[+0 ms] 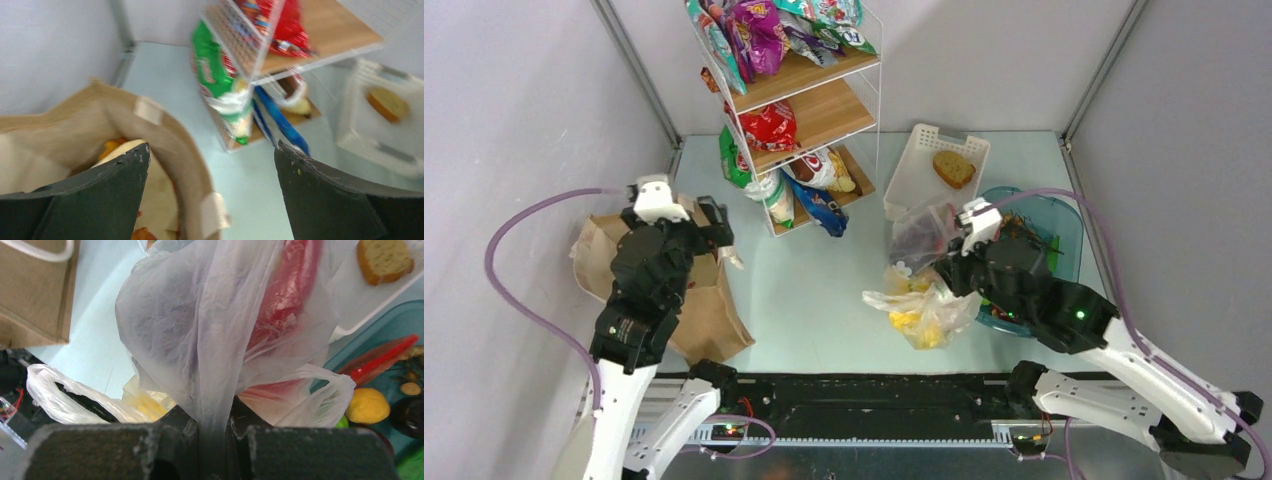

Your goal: Untie the knot of the grocery bags and take out the mixed food

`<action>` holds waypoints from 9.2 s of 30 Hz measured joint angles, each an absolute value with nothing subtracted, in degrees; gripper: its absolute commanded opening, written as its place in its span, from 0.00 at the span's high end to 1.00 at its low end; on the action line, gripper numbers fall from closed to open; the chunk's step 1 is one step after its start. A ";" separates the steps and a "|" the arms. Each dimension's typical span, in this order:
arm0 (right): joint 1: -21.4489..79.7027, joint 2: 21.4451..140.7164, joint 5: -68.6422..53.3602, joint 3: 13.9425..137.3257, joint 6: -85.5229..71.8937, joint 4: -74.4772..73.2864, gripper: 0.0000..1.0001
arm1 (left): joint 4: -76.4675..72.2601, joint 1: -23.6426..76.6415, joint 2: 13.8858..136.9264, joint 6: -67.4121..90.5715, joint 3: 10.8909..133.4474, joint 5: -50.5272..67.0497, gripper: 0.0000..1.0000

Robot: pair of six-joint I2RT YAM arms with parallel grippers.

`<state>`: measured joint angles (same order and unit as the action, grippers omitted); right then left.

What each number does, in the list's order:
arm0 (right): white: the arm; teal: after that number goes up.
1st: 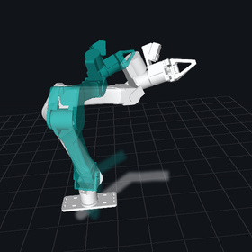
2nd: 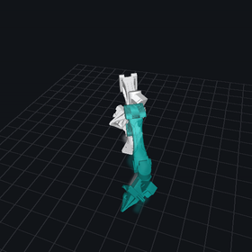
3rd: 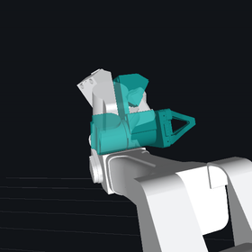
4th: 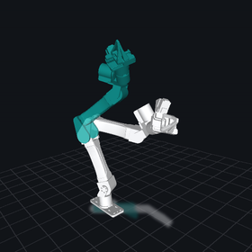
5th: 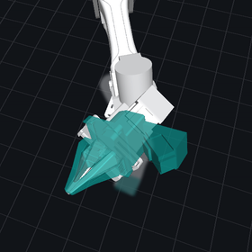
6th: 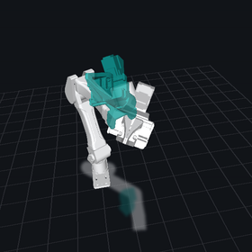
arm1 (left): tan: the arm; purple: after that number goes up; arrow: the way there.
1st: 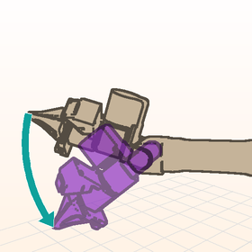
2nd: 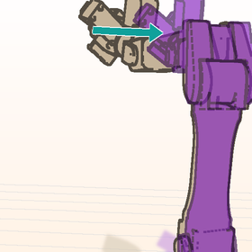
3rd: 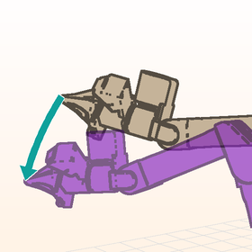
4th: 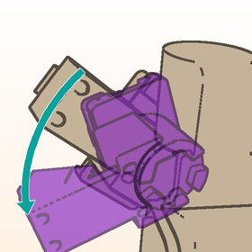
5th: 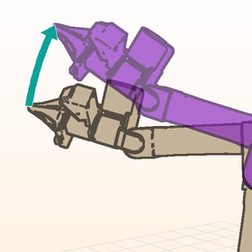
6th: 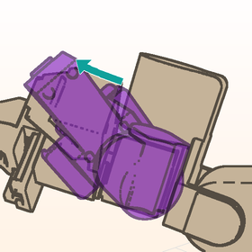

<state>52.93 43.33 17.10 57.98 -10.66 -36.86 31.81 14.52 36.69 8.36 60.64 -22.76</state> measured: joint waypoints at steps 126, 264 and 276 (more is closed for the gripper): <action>77.14 64.58 42.81 42.65 -40.01 -30.74 1.00 | 24.56 39.66 96.66 26.52 73.82 8.32 1.00; 62.72 52.36 28.16 38.57 -28.47 -24.08 1.00 | 27.92 42.70 94.65 25.56 75.22 15.42 0.38; 62.89 52.66 27.99 38.57 -28.49 -24.08 1.00 | 27.55 42.70 95.68 26.89 74.96 15.51 0.95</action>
<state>62.89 52.66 27.99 38.57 -28.49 -24.08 27.55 42.70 95.68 26.89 74.96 15.51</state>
